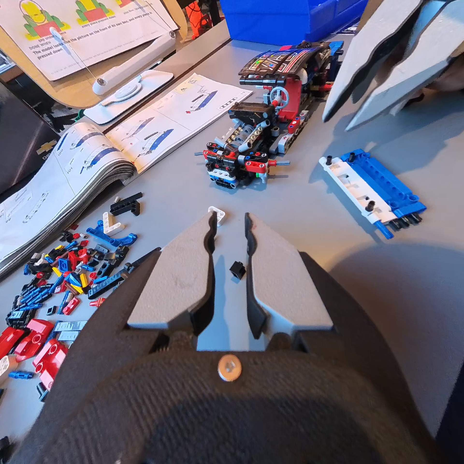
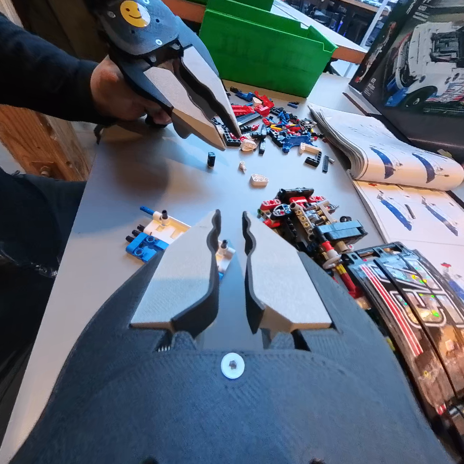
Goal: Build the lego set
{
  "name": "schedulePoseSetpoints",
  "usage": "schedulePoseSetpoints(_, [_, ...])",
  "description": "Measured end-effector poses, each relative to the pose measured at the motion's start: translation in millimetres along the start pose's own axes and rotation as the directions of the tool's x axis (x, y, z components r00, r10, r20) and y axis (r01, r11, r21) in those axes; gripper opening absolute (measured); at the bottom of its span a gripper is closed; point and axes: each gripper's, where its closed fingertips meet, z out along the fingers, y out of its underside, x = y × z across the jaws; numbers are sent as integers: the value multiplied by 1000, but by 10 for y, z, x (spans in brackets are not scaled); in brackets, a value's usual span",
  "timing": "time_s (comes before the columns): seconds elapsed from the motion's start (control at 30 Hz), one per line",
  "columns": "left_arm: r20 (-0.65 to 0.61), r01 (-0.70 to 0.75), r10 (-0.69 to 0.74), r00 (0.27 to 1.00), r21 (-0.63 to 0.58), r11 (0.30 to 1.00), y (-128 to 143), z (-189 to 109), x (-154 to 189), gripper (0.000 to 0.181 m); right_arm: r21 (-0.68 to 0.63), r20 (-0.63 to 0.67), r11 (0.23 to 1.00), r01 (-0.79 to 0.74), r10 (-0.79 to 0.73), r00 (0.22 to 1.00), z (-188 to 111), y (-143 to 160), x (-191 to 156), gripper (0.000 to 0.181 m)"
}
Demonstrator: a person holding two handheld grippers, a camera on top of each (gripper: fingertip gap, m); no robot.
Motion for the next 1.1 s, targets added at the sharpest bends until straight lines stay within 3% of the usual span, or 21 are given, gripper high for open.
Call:
schedulePoseSetpoints(0.23, [-4, 0, 0, 1000, -10, 1000, 13, 15, 1, 18, -1, 187, 993, 114, -112, 976, 154, 3, -106, 21])
schedulePoseSetpoints(0.37, [4, 2, -2, 1000, 5, 1000, -4, -1, -12, 18, 60, 278, 998, -1, -15, 960, 238, -175, -84, 25])
schedulePoseSetpoints(0.67, [-60, 61, -63, 996, -28, 998, 16, 77, 24, 18, 107, 280, 994, 16, -46, 959, 205, -325, -166, 24])
schedulePoseSetpoints(0.93, [4, -53, 53, 999, -52, 997, 35, 104, 53, 17, 113, 282, 990, -80, 45, 958, 167, -304, -45, 22])
schedulePoseSetpoints(1.1, [-2, -53, 52, 999, -40, 998, 21, 95, 58, 17, 99, 317, 990, -104, 67, 946, 179, -241, -72, 24])
